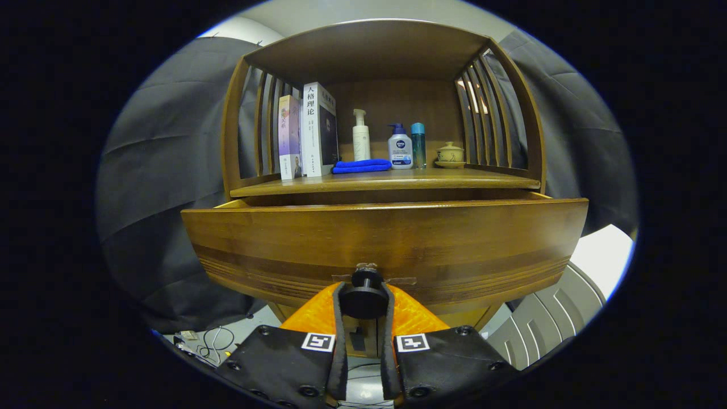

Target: Pull open the drawer, take out the items inside it, and place them on the countertop above the cabinet.

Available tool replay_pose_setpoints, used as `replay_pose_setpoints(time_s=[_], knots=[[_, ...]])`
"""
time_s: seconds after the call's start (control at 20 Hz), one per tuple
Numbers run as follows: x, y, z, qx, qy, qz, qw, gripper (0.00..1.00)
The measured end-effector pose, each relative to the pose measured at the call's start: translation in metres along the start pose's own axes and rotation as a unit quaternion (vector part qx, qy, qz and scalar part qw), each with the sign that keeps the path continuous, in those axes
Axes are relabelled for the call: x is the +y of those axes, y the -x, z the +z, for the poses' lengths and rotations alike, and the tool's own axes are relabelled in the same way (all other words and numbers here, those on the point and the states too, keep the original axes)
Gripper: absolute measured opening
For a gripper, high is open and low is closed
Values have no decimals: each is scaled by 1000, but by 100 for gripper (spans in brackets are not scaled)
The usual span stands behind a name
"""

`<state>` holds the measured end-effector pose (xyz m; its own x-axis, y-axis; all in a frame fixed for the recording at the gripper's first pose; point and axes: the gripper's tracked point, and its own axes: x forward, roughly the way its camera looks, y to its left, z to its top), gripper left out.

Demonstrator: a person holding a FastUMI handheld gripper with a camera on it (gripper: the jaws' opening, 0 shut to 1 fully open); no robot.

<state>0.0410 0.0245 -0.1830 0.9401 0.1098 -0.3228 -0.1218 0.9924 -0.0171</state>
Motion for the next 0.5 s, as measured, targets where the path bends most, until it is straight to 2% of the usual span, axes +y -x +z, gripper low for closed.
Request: replay_pose_setpoints(time_s=[0.5], knots=[[4, 36, -18, 12, 10, 9, 1000, 25]])
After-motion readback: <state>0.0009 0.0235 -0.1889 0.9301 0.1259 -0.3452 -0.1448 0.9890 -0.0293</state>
